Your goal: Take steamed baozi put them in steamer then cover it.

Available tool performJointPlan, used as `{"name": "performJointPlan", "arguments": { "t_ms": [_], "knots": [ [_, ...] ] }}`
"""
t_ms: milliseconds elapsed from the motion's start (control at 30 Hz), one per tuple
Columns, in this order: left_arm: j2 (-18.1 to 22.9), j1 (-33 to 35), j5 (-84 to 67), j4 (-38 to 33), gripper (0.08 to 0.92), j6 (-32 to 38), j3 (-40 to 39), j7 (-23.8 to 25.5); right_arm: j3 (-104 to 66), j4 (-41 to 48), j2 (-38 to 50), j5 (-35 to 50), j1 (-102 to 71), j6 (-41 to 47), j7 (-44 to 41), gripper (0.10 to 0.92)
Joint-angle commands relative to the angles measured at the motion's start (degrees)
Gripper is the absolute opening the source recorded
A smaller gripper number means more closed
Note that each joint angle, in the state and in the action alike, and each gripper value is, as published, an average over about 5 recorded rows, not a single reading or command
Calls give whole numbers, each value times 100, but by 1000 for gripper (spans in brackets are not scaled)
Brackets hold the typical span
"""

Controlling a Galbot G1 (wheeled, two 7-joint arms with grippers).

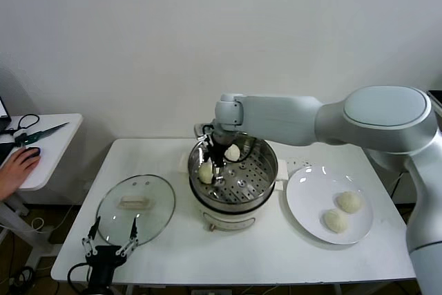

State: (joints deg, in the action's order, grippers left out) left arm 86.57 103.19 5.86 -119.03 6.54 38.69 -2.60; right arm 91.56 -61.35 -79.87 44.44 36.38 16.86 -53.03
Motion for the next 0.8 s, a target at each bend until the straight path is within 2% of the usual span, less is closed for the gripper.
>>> {"name": "performJointPlan", "arguments": {
  "t_ms": [33, 367, 533, 800],
  "knots": [
    [6, -16, 37, -19, 823, -24, -14, -1, -116, -509, 661, -52, 411, -22, -110, 823],
    [16, -21, 164, -58, 823, -69, -73, -36, -105, -1808, 2794, -454, 1205, -216, -415, 823],
    [30, -12, 155, -62, 823, -98, -61, -87, -130, -2230, 3861, -1019, 1148, -328, -537, 823],
    [42, -34, 216, -155, 823, -168, -32, -110, -125, -2553, 5007, -2050, 530, -510, -587, 823]
  ]
}}
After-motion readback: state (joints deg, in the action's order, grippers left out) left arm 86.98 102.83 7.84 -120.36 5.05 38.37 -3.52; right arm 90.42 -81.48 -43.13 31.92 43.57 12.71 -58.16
